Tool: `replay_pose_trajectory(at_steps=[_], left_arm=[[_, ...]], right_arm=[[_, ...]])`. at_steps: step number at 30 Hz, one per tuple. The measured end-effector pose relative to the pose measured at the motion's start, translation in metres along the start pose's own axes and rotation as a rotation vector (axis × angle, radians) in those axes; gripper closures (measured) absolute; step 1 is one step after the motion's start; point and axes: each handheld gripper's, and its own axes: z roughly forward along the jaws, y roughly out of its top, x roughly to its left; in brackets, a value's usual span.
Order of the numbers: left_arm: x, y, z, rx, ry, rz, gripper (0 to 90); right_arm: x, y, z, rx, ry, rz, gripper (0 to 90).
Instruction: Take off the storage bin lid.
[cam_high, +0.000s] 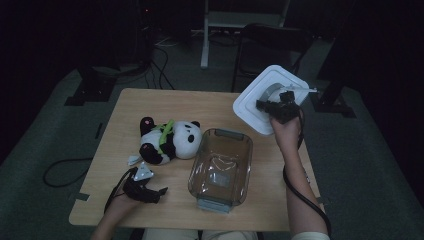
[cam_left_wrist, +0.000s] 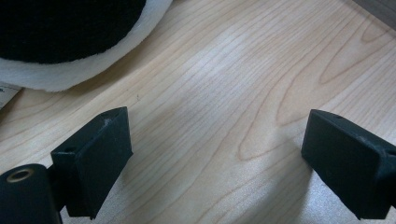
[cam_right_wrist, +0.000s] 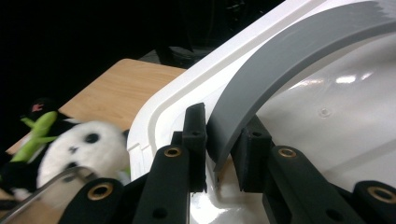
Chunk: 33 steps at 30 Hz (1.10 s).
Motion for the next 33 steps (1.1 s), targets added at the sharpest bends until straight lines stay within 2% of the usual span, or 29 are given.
replay_pose_trajectory(at_steps=[1, 8, 10, 12, 18, 29, 33], left_arm=[[0.000, 0.000, 0.000, 0.000, 0.000, 0.000, 9.3], [0.000, 0.000, 0.000, 0.000, -0.001, 0.001, 9.3], [0.000, 0.000, 0.000, 0.001, -0.002, 0.003, 9.3], [0.000, 0.000, 0.000, 0.001, -0.002, 0.003, 9.3], [0.000, 0.000, 0.000, 0.000, -0.002, 0.003, 9.3], [0.000, 0.000, 0.000, 0.000, -0.002, 0.003, 9.3], [0.000, 0.000, 0.000, 0.001, -0.002, 0.003, 9.3]], right_arm=[[-0.007, -0.003, 0.006, 0.005, -0.010, 0.024, 76.6], [-0.026, -0.024, 0.026, 0.028, -0.038, 0.084, 76.5], [-0.034, -0.038, 0.038, 0.055, -0.049, 0.116, 76.5], [-0.036, -0.041, 0.041, 0.059, -0.050, 0.122, 76.4], [-0.044, -0.068, 0.064, 0.097, -0.059, 0.172, 76.3], [-0.054, -0.086, 0.083, 0.114, -0.070, 0.217, 76.0], [-0.059, -0.093, 0.089, 0.117, -0.072, 0.251, 75.8]])
